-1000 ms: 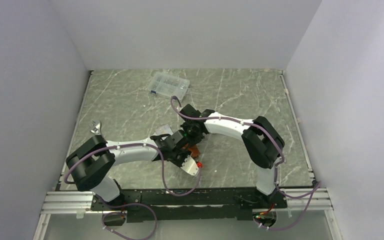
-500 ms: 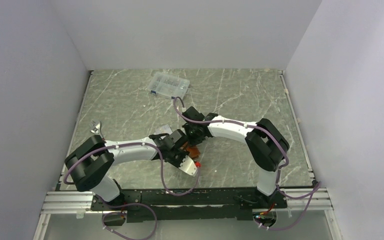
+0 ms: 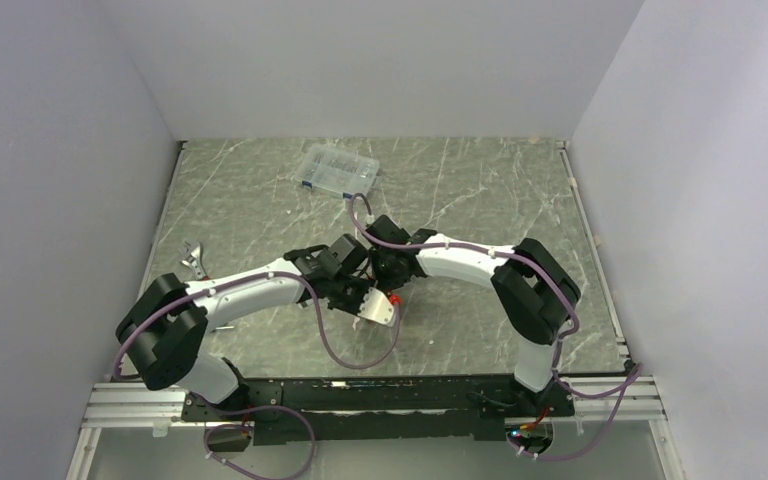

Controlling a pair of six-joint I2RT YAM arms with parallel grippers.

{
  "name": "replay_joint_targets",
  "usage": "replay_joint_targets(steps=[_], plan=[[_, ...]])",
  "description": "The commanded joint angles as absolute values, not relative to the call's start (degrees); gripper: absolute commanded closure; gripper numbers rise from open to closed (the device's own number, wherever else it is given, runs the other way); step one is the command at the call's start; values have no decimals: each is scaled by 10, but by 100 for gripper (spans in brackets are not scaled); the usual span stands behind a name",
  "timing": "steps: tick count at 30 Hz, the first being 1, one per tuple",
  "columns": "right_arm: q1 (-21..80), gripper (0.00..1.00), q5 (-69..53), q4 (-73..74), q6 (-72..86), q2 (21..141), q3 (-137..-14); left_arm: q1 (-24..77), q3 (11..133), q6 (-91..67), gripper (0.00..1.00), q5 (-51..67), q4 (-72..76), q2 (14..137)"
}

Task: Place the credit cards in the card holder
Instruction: Close the card holder at the center of the board.

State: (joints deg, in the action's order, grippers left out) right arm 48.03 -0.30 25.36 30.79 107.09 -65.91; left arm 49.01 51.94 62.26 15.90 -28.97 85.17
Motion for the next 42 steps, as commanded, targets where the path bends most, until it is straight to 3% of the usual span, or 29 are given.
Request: replay_joint_targets(steps=[1, 8, 10, 16, 17, 18, 19, 20, 21, 26, 28, 30, 33, 35, 42], plan=[[510, 100, 26, 269, 341, 1211, -525, 466, 550, 594, 91, 196, -322, 822], [506, 75, 20, 262, 362, 1130, -527, 402, 543, 533, 82, 207, -337, 774], [505, 68, 24, 265, 368, 1112, -538, 380, 539, 512, 74, 211, -340, 758], [503, 63, 41, 285, 370, 1032, -572, 310, 534, 469, 56, 218, -356, 707], [502, 63, 49, 293, 370, 1016, -582, 300, 536, 463, 49, 222, -359, 698], [500, 61, 55, 303, 368, 999, -594, 291, 539, 457, 34, 225, -362, 691], [499, 59, 63, 311, 366, 981, -606, 284, 542, 452, 5, 226, -365, 685], [497, 50, 72, 318, 362, 964, -620, 278, 546, 446, 1, 224, -368, 681], [497, 45, 81, 329, 358, 949, -644, 273, 550, 441, 1, 217, -369, 676], [493, 43, 113, 395, 325, 915, -758, 260, 566, 427, 1, 202, -379, 656], [482, 21, 113, 409, 316, 908, -784, 257, 571, 424, 1, 196, -382, 649], [468, 14, 111, 413, 311, 894, -792, 252, 576, 416, 1, 188, -380, 641], [418, 12, 86, 382, 302, 848, -767, 235, 588, 402, 1, 195, -383, 625], [374, 1, 59, 356, 299, 812, -739, 215, 590, 370, 1, 191, -369, 625], [257, 0, 41, 312, 279, 731, -641, 151, 632, 345, 1, 230, -390, 665]])
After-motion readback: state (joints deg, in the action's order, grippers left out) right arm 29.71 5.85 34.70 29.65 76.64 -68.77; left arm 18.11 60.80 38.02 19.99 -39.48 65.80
